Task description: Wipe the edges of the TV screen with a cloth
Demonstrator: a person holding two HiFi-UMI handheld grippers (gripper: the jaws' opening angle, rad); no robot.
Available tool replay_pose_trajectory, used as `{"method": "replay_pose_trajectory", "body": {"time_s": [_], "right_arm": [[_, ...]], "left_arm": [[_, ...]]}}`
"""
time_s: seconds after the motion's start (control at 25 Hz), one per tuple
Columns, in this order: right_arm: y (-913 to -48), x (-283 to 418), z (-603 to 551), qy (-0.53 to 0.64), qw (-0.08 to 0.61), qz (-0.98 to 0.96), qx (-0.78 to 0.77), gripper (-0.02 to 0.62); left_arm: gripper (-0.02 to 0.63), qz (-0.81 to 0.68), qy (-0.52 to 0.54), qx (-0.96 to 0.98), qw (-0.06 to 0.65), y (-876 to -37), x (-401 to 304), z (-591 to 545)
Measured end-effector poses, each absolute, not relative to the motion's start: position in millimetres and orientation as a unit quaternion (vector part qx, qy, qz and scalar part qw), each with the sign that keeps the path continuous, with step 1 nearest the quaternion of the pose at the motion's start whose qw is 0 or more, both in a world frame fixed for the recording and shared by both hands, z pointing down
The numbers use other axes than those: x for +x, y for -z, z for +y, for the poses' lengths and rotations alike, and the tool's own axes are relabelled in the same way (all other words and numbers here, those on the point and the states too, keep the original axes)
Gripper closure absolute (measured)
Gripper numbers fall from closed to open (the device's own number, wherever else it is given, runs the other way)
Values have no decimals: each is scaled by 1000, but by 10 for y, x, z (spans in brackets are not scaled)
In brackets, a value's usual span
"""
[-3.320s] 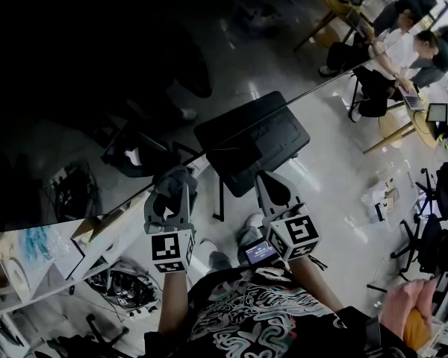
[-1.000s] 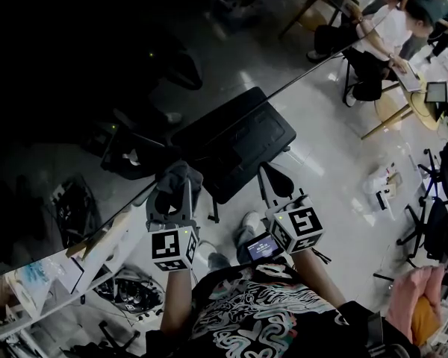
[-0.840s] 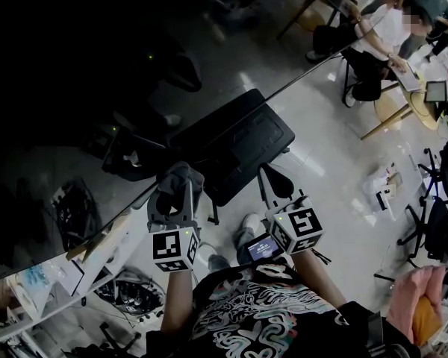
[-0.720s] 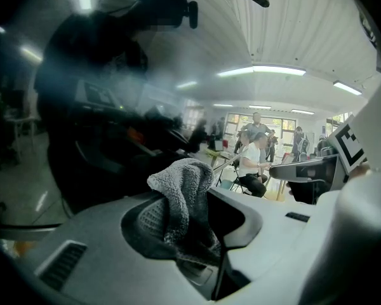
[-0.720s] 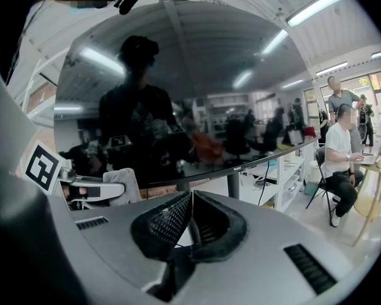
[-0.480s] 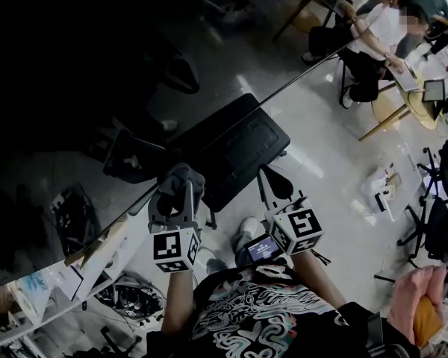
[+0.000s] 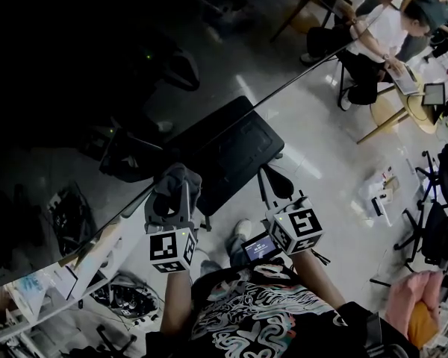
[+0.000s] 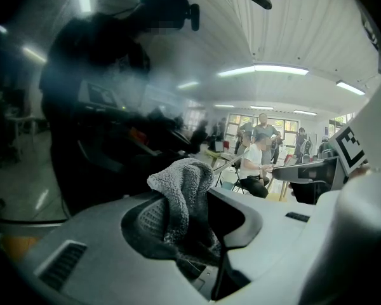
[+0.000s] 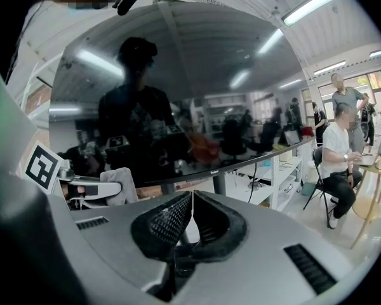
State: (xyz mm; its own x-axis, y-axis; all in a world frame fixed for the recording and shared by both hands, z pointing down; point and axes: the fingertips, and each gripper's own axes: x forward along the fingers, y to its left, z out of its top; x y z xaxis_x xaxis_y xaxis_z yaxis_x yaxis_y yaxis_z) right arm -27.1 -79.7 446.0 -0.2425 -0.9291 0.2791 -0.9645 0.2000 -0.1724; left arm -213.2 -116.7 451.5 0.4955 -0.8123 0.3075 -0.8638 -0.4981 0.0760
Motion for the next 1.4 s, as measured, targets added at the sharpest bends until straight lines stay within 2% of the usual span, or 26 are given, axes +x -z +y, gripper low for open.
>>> {"method": "replay_pose_trajectory", "body": {"time_s": [1.4], "right_arm": [[-4432, 603, -839, -149, 38, -750, 644, 565]], "left_arm": [[466, -497, -121, 850, 125, -4528, -1324, -1426]]}}
